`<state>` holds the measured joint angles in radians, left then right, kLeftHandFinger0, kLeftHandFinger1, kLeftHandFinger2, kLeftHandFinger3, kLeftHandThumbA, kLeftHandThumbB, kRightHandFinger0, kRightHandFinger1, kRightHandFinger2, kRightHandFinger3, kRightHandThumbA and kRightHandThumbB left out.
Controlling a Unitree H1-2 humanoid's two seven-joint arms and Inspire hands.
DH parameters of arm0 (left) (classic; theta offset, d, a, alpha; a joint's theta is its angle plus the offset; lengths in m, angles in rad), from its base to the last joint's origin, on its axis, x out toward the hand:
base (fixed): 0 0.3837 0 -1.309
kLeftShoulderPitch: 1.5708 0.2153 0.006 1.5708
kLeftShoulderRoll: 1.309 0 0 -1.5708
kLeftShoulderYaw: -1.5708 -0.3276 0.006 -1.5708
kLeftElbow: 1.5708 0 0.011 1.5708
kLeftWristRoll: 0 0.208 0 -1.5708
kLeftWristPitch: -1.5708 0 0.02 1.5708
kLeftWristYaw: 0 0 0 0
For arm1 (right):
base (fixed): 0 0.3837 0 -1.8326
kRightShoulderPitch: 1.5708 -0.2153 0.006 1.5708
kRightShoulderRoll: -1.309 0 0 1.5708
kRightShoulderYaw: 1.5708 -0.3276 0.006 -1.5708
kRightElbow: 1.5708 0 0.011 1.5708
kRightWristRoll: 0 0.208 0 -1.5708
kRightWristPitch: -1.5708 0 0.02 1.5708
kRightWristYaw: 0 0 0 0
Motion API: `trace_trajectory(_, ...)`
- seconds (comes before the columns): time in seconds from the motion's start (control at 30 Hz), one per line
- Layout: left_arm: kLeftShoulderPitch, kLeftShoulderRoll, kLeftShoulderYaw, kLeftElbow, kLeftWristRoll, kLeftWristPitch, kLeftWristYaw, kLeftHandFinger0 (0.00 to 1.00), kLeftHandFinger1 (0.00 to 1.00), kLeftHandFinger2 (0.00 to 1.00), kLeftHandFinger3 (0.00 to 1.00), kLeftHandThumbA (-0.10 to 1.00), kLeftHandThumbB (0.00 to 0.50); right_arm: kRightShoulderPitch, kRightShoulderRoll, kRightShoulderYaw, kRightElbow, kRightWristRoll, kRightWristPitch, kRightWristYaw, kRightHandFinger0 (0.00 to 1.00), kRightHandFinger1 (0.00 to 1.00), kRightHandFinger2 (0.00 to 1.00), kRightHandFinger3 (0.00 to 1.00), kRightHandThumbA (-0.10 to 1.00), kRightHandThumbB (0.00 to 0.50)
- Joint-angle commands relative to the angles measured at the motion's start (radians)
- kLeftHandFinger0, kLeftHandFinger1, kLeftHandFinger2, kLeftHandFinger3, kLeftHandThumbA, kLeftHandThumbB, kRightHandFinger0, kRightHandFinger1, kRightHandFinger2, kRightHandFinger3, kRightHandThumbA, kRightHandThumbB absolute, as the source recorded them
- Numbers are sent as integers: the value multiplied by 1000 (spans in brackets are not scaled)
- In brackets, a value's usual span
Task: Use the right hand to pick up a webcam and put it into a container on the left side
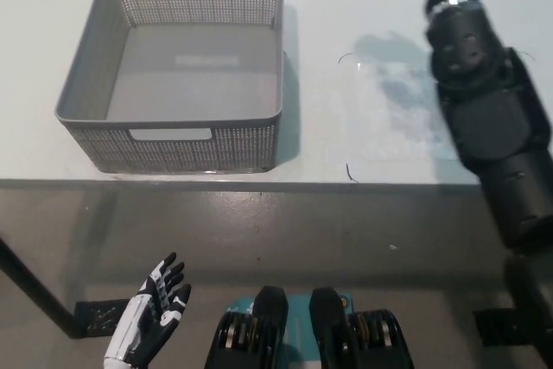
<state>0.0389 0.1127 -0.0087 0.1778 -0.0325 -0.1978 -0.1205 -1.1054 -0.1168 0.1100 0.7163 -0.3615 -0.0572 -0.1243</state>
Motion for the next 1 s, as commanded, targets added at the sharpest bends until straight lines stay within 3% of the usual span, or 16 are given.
trace_trajectory(0.0, 2, 5, -13, -13, 6, -34, -12, 1000, 1000, 1000, 1000, 642, 0, -116, 61, 31, 14, 1, -17, -2, 0, 414, 808, 884, -100, 142)
trace_trajectory(0.13, -1, 9, -19, -5, 11, -49, -14, 1000, 1000, 1000, 1000, 639, 0, -144, 111, 60, 53, -11, -12, -4, 0, 406, 805, 853, -100, 154)
trace_trajectory(0.2, -1, 8, -22, -4, 14, -54, -12, 1000, 1000, 1000, 1000, 629, 0, -161, 138, 71, 81, -11, -8, -2, 0, 353, 762, 809, -100, 154)
trace_trajectory(0.3, -2, 9, -30, -8, 19, -49, -14, 1000, 1000, 1000, 1000, 644, 0, -180, 170, 87, 113, -19, 7, -11, 0, 323, 745, 826, -100, 153)
trace_trajectory(0.37, -10, 10, -36, -7, 29, -51, -10, 1000, 1000, 1000, 1000, 649, 0, -200, 193, 96, 168, -19, -26, -32, 0, 272, 706, 814, -100, 167)
trace_trajectory(0.67, -34, 7, -57, -25, 58, -25, -2, 1000, 1000, 1000, 1000, 654, 0, -246, 256, 163, 345, -70, -82, -120, 0, 244, 667, 763, -100, 181)
trace_trajectory(0.8, -41, 5, -59, -31, 54, -10, -4, 1000, 1000, 1000, 1000, 649, 12, -247, 278, 200, 441, -75, -102, -118, 0, 309, 715, 741, -100, 210)
trace_trajectory(0.97, -54, 8, -63, -37, 57, 2, -8, 1000, 1000, 1000, 1000, 617, 23, -233, 283, 248, 531, -97, -109, -136, 9, 406, 807, 793, -100, 158)
